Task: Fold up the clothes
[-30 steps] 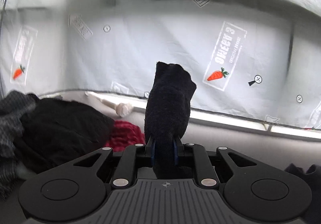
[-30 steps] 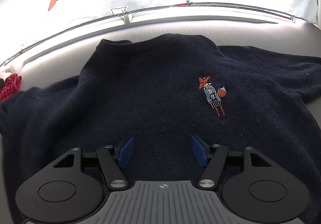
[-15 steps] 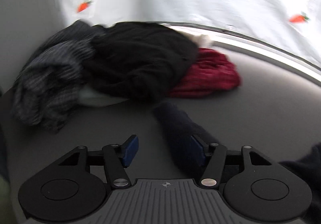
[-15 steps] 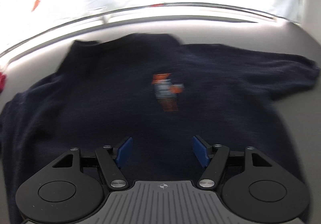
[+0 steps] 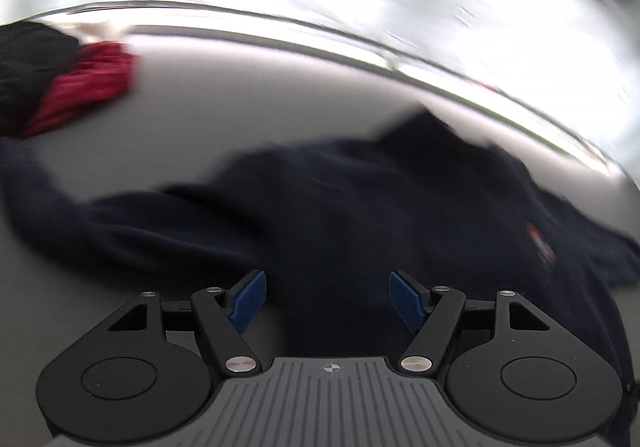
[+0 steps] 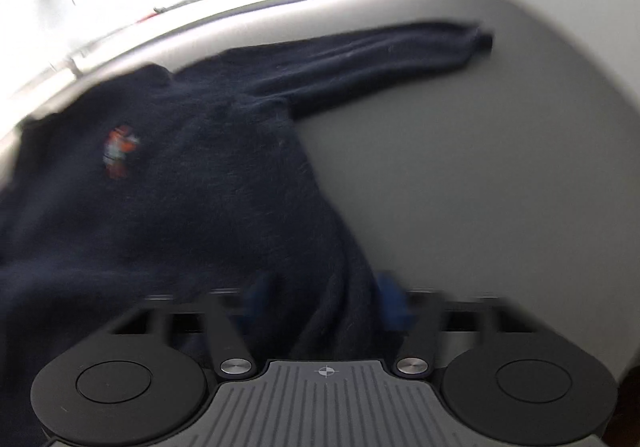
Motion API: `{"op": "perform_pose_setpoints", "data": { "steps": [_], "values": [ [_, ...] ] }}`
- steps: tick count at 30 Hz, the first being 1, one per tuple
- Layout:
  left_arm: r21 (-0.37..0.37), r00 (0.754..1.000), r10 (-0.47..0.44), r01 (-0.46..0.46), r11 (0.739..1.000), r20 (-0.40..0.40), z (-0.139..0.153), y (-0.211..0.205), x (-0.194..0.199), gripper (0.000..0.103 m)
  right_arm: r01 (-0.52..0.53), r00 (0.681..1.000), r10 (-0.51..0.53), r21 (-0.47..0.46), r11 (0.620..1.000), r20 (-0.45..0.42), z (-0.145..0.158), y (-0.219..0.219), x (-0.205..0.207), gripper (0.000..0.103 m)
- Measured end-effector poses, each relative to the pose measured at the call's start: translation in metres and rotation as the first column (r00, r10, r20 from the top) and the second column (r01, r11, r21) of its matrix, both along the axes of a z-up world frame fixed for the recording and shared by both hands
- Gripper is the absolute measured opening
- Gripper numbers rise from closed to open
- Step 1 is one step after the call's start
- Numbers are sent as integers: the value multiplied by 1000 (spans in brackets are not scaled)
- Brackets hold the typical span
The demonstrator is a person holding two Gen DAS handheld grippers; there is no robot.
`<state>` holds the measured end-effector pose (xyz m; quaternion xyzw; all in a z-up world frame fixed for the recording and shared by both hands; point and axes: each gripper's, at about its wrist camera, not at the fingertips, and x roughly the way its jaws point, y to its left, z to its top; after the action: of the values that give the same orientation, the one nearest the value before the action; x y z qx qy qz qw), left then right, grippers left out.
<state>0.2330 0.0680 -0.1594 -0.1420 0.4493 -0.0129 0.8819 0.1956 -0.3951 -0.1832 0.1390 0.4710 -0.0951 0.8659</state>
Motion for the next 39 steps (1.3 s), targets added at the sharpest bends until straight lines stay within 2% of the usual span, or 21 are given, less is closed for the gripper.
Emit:
{"op": "perform_pose_setpoints", "data": {
  "steps": [3, 6, 9, 11, 12, 13, 14, 18, 20, 22, 24, 26, 27, 28, 30, 31, 35, 37, 39],
  "values": [
    [-2, 1000, -10, 10, 1000, -24, -6, -15, 2, 73, -65, 998, 62, -86, 994, -31, 2, 5, 1, 14],
    [44, 998, -15, 17, 999, -59, -15, -28, 1, 73, -50, 998, 46, -127, 991, -39, 12, -3, -3, 13],
    [86, 996, -5, 13, 996, -86, -23, -33, -5, 73, 13, 997, -20, -97, 995, -74, 12, -18, -10, 13],
    [96, 996, 2, 7, 995, -93, -23, -37, -7, 73, 12, 994, -18, -55, 998, -104, 7, -25, -12, 16],
    [104, 996, 4, 6, 995, -93, -22, -37, -8, 73, -10, 994, 3, -61, 998, -114, 8, -26, -11, 23],
    [118, 996, 9, 1, 993, -88, -18, -35, -7, 73, -14, 993, 5, -77, 997, -121, 12, -27, -9, 52],
    [131, 997, 14, -3, 991, -82, -14, -33, -6, 73, -9, 993, -1, -89, 996, -117, 18, -29, -7, 64],
    [191, 999, 32, -32, 981, 1, 2, -14, 16, 80, 6, 1000, -5, -53, 999, 20, 54, -43, 10, 65],
    [240, 999, 36, -45, 970, 39, 6, -4, 34, 80, -10, 998, 11, -29, 1000, 54, 62, -42, 29, 70],
    [315, 997, 24, -47, 948, 78, 7, 4, 68, 80, -36, 996, 37, -19, 999, 84, 68, -37, 51, 70],
    [336, 995, 24, -54, 940, 93, 5, 17, 100, 80, -83, 990, 86, -36, 996, 112, 70, -21, 77, 71],
    [324, 997, 18, -42, 945, 75, 2, 25, 123, 79, -125, 981, 130, -47, 991, 143, 66, -5, 106, 71],
    [299, 998, -14, -3, 954, 54, -4, 28, 142, 79, -152, 975, 158, -52, 987, 155, 63, 4, 121, 71],
    [253, 997, -71, 60, 966, 34, -9, 30, 158, 79, -179, 969, 186, -62, 982, 162, 61, 12, 134, 72],
    [157, 983, -184, 181, 971, 3, -19, 28, 177, 79, -243, 951, 257, -98, 965, 171, 54, 29, 164, 73],
    [103, 966, -259, 258, 961, -6, -28, 25, 188, 79, -282, 938, 301, -126, 951, 173, 50, 36, 185, 75],
    [59, 928, -373, 372, 926, 7, -48, 17, 209, 82, -438, 867, 461, -154, 886, 188, 38, 53, 244, 79],
    [-7, 897, -442, 442, 897, 29, -49, 16, 216, 84, -570, 798, 578, -99, 816, 173, 34, 57, 275, 80],
    [-94, 854, -519, 520, 849, 39, -51, 15, 226, 84, -655, 743, 649, -19, 755, 162, 30, 58, 299, 82]
  ]
}}
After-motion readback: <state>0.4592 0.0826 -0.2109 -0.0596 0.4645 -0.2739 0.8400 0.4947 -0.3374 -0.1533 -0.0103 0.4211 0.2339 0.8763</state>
